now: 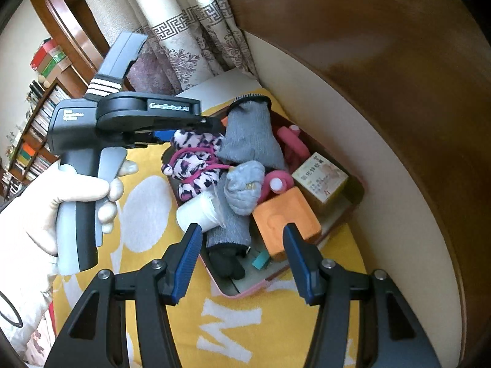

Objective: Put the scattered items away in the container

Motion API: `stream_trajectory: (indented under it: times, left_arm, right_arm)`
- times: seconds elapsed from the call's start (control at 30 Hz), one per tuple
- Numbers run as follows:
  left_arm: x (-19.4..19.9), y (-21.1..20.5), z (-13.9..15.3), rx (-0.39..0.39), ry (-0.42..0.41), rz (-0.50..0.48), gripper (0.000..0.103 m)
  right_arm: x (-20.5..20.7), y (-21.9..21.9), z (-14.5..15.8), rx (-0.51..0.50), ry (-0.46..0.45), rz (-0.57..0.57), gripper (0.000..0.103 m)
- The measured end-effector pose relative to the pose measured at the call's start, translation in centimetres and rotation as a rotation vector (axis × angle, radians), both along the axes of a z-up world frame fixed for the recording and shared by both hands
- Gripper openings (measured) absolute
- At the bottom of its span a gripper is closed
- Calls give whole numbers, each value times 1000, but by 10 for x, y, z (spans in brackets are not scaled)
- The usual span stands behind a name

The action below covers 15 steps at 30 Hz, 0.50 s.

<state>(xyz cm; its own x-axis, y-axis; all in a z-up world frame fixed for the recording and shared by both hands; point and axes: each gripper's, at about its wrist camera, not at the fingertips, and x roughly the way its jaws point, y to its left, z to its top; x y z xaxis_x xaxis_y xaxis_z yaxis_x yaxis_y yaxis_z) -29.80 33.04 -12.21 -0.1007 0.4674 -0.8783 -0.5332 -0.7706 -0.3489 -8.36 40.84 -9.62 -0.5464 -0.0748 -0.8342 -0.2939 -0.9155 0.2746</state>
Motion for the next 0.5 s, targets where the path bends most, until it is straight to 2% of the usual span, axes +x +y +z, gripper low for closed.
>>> stream_trajectory:
  times: [0.03, 0.2, 0.23, 0.27, 0.5]
  left_arm:
    - [2, -4, 3, 0, 3, 7, 58]
    - [15, -18, 25, 12, 59, 4, 64]
    - [19, -22, 31, 18, 70, 1, 76]
    - [23, -26, 37, 29, 80, 1, 82]
    - [56, -68, 83, 94, 172, 5, 82]
  right_arm:
    - [2, 0, 0, -4, 0, -7, 59]
    - [10, -2, 2, -27, -7, -28, 61]
    - [12, -4, 2, -32, -11, -31, 65]
    - [15, -6, 1, -40, -15, -33, 68]
    - [40, -28, -4, -65, -63, -32, 72]
